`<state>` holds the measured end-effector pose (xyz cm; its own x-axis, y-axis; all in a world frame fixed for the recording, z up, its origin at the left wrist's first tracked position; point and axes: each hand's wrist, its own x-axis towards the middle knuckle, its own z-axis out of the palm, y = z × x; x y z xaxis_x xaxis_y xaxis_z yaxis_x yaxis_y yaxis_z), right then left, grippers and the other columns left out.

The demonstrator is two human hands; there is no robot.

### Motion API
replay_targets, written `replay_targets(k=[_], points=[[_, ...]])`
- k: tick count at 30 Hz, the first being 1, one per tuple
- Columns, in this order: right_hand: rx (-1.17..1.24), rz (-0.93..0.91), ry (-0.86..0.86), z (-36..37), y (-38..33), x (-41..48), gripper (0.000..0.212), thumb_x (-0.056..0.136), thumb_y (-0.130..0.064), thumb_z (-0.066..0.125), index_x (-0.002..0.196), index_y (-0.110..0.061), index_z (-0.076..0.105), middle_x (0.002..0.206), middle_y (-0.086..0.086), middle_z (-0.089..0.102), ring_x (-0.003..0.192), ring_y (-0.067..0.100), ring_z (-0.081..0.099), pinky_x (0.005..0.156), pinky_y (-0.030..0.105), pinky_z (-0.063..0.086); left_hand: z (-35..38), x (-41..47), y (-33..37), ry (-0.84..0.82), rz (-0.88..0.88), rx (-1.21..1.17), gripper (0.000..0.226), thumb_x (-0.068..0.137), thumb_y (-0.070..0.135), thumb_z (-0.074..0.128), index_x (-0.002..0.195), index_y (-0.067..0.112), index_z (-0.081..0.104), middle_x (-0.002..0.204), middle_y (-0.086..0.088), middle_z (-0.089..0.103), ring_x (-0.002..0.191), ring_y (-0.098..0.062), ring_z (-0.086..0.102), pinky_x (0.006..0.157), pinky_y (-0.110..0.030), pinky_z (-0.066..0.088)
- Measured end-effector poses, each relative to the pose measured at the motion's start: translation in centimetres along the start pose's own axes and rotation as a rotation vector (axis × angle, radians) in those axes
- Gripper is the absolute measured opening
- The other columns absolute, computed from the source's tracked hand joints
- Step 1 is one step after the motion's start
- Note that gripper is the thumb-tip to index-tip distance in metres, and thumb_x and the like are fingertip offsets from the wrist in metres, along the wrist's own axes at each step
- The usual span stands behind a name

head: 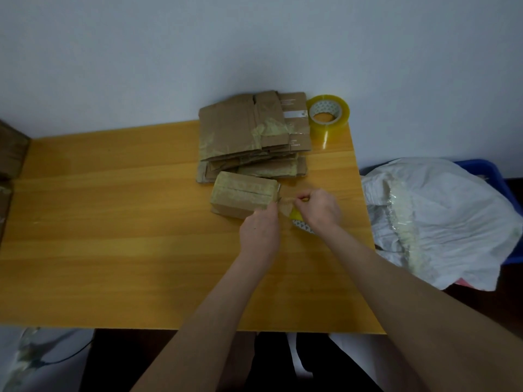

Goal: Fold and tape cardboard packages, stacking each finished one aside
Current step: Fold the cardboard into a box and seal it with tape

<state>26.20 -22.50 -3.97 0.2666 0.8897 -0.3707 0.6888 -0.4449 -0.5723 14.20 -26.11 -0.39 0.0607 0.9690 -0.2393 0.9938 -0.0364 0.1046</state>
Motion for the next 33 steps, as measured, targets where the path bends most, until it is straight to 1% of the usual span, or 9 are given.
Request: replay_targets(k=[10,14,18,21,25,27,29,31,33], points=[[-0.038,-0.029,-0.018,-0.8,-0.2,-0.3,0.020,0.093,-0.038,0.059,0.107,-0.029,0.071,0.095,0.001,0.071,0.083,0.021,0.065,0.068,0.036,0.057,-0.1,0.1,0.5,-0.021,0.070,0.113,0.034,0.094,0.002,0.046,0.127,0.014,0.046,0.112,-0.014,0.058,0.097,-0.031,0.064,0.068,-0.033,0.050],[-0.052,-0.009,-0.019,-2.3,0.5,0.0,0.021,0.093,-0.036,0.058,0.105,-0.025,0.072,0.095,0.003,0.070,0.084,0.023,0.065,0.068,0.033,0.055,-0.1,0.4,-0.9,-0.053,0.058,0.140,0.032,0.093,-0.003,0.045,0.122,0.010,0.048,0.113,-0.014,0.056,0.094,-0.031,0.063,0.063,-0.032,0.044],[0.145,0.053,0.016,-2.9,1.3,0.7,0.019,0.092,-0.033,0.061,0.101,-0.021,0.073,0.096,0.001,0.069,0.082,0.018,0.059,0.068,0.028,0.048,1.5,-0.5,-1.4,-0.095,0.106,0.087,0.046,0.094,-0.001,0.043,0.137,0.016,0.039,0.121,-0.012,0.052,0.098,-0.032,0.062,0.069,-0.034,0.048],[0.320,0.109,0.009,-2.2,0.9,0.6,0.019,0.090,-0.034,0.065,0.099,-0.020,0.072,0.097,-0.002,0.066,0.093,0.018,0.059,0.071,0.026,0.042,3.5,-1.4,-1.5,-0.244,0.094,0.070,0.051,0.095,-0.001,0.040,0.142,0.016,0.032,0.128,-0.012,0.045,0.105,-0.034,0.058,0.081,-0.040,0.049],[0.452,0.167,0.021,-1.3,1.4,0.7,0.011,0.087,-0.031,0.068,0.093,-0.022,0.071,0.104,-0.001,0.068,0.101,0.019,0.059,0.081,0.030,0.046,4.3,-1.6,-2.6,-0.377,0.097,0.109,0.061,0.094,-0.002,0.043,0.148,0.018,0.022,0.132,-0.013,0.042,0.110,-0.032,0.056,0.083,-0.039,0.048],[0.484,0.174,0.031,-1.1,1.6,0.8,0.004,0.087,-0.030,0.069,0.088,-0.026,0.068,0.102,-0.002,0.067,0.100,0.019,0.059,0.085,0.032,0.047,3.7,-1.5,-2.6,-0.232,0.172,0.114,0.044,0.096,0.007,0.045,0.138,0.018,0.042,0.123,-0.008,0.050,0.102,-0.027,0.060,0.074,-0.034,0.049],[0.515,0.175,0.039,-1.1,1.5,0.7,0.005,0.087,-0.029,0.069,0.090,-0.025,0.069,0.101,-0.003,0.065,0.096,0.015,0.056,0.085,0.031,0.046,2.3,-0.9,-2.7,0.098,0.298,0.053,0.021,0.094,0.018,0.052,0.112,0.018,0.063,0.102,-0.001,0.061,0.087,-0.018,0.061,0.063,-0.027,0.048],[0.553,0.177,0.052,-1.2,1.3,0.5,0.009,0.087,-0.029,0.068,0.095,-0.023,0.070,0.101,-0.003,0.063,0.095,0.014,0.053,0.086,0.032,0.046,0.8,0.5,-3.5,0.390,0.320,-0.069,0.006,0.087,0.021,0.063,0.087,0.016,0.067,0.083,0.001,0.065,0.077,-0.016,0.059,0.059,-0.025,0.047],[0.595,0.174,0.059,-1.2,1.2,0.2,0.010,0.088,-0.028,0.067,0.096,-0.022,0.070,0.097,-0.004,0.062,0.094,0.014,0.053,0.086,0.033,0.047,-0.1,2.3,-4.9,0.521,0.238,-0.201,0.010,0.082,0.019,0.070,0.079,0.014,0.063,0.077,-0.001,0.061,0.075,-0.018,0.056,0.062,-0.027,0.044]])
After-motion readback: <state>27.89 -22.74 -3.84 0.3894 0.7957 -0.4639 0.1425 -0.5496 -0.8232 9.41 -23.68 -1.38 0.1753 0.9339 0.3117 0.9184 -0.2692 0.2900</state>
